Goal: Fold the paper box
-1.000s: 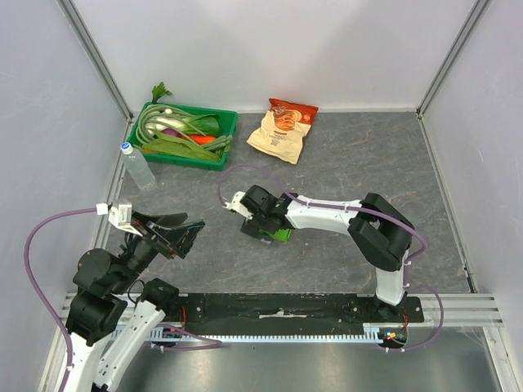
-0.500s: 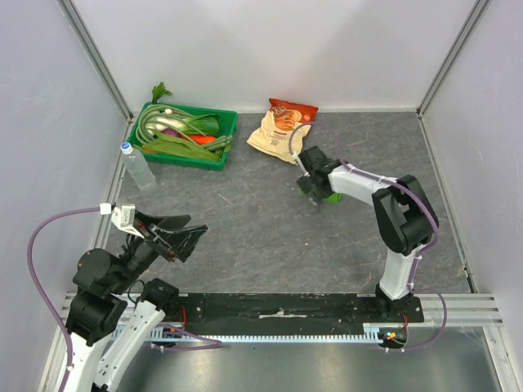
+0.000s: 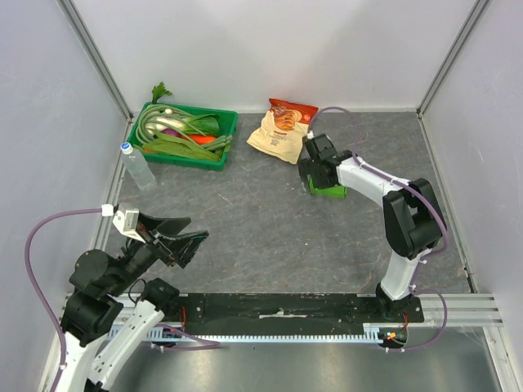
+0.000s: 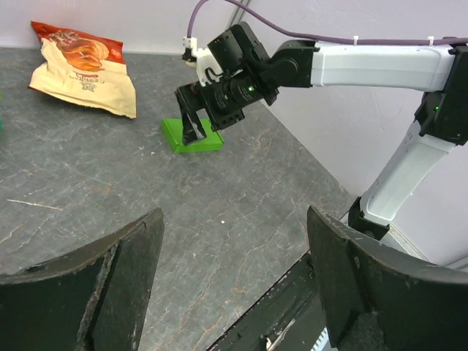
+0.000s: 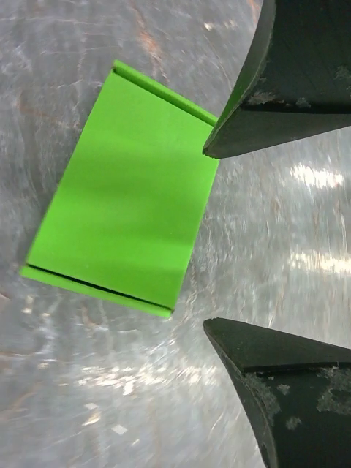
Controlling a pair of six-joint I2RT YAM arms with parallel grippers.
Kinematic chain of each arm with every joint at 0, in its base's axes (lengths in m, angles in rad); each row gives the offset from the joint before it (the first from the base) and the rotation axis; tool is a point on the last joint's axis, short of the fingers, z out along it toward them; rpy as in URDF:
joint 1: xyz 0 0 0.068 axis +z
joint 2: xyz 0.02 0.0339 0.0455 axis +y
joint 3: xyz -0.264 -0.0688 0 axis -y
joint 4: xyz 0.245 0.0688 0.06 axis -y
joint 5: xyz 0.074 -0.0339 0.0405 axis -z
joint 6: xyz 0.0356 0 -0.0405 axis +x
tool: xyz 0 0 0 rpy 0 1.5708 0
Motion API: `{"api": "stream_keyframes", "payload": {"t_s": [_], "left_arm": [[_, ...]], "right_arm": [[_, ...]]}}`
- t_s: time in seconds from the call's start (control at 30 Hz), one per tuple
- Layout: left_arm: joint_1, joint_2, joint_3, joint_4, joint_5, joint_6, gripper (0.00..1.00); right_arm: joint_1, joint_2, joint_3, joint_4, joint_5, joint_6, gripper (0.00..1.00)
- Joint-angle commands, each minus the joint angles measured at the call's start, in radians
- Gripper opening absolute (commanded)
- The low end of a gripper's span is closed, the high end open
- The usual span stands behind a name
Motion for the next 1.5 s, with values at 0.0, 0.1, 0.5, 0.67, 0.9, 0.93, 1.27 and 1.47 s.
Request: {"api": "stream_keyframes", "payload": {"t_s": [0.0, 0.1, 0.5, 0.67, 0.9, 0.93, 1.27, 1.47], "left_arm": [[-0.013, 0.010, 0.038, -0.014, -0.016, 0.063, 0.85], [-0.019, 0.010, 0.032, -0.008, -0.015, 0.057, 0.85], [-0.021, 0.008, 0.042, -0.037, -0.013, 0.057, 0.85], [-0.021, 0.007, 0.047, -0.040, -0.009, 0.054, 0.85], [-0.021, 0.010, 0.056, -0.061, -0.010, 0.052, 0.88], [-0.021, 0.011, 0.056, -0.071, -0.015, 0.054, 0.89], [-0.021, 0.051, 0.048, -0.077, -0.001, 0.051, 0.96], [-0.021, 0.067, 0.047, -0.072, 0.001, 0.065, 0.96]], "right_arm": [[0.020, 0.068, 0.149, -0.122, 0.074, 0.439, 0.98], [0.113, 0.157, 0.271, -0.189, 0.226, 0.503, 0.98], [0.179, 0.301, 0.391, -0.297, 0.508, 0.701, 0.68], [0.167, 0.324, 0.389, -0.272, 0.527, 0.660, 0.66], [0.107, 0.344, 0.377, -0.202, 0.438, 0.649, 0.65], [0.103, 0.346, 0.369, -0.198, 0.432, 0.649, 0.64], [-0.011, 0.275, 0.216, -0.032, 0.385, 0.429, 0.66], [-0.152, 0.249, 0.176, 0.057, 0.331, 0.332, 0.66]]}}
